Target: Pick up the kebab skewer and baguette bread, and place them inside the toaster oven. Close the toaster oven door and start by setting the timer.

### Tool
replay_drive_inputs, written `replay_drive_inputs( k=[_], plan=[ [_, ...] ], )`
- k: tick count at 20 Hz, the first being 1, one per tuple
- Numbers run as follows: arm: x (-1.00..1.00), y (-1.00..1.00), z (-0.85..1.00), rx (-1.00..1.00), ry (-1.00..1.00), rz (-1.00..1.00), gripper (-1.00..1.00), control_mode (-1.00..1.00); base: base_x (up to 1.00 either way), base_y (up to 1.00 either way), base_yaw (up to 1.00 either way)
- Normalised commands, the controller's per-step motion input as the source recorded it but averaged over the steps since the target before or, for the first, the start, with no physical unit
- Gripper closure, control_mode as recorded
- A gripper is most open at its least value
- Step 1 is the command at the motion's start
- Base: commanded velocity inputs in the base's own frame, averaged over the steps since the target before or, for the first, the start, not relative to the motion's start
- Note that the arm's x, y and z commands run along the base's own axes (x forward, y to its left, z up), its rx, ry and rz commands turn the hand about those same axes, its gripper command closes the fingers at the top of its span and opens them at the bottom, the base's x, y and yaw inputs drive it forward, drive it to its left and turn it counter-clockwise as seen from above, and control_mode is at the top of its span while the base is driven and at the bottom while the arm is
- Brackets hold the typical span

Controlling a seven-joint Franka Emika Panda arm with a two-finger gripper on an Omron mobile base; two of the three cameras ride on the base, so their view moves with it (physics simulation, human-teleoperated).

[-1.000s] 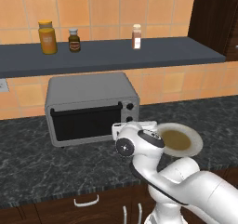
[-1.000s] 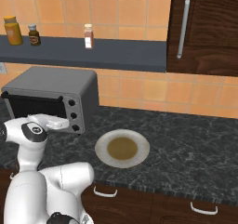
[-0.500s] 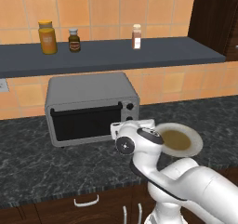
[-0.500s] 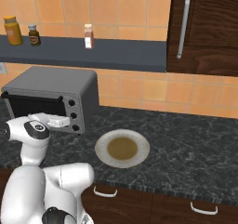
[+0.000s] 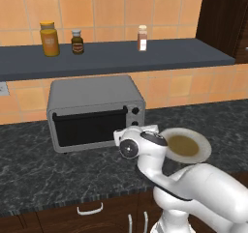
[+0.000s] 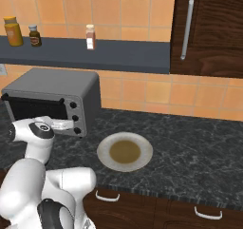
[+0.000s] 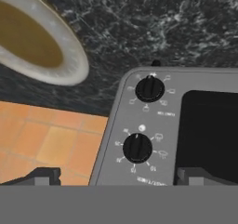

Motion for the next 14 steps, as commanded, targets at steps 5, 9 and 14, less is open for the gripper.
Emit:
replay_drive_inputs(
  k=[5, 9, 14],
  plan=[
    [0.17, -0.38, -0.61, 0.0, -0.02, 0.13, -1.0, -1.0, 0.0, 0.0, 0.0],
    [0.19, -0.16, -0.51, 0.0, -0.04, 0.12, -1.0, -1.0, 0.0, 0.0, 0.0],
    [0.24, -0.01, -0.28, 0.02, -0.02, 0.05, -1.0, -1.0, 0.0, 0.0, 0.0]
  ],
)
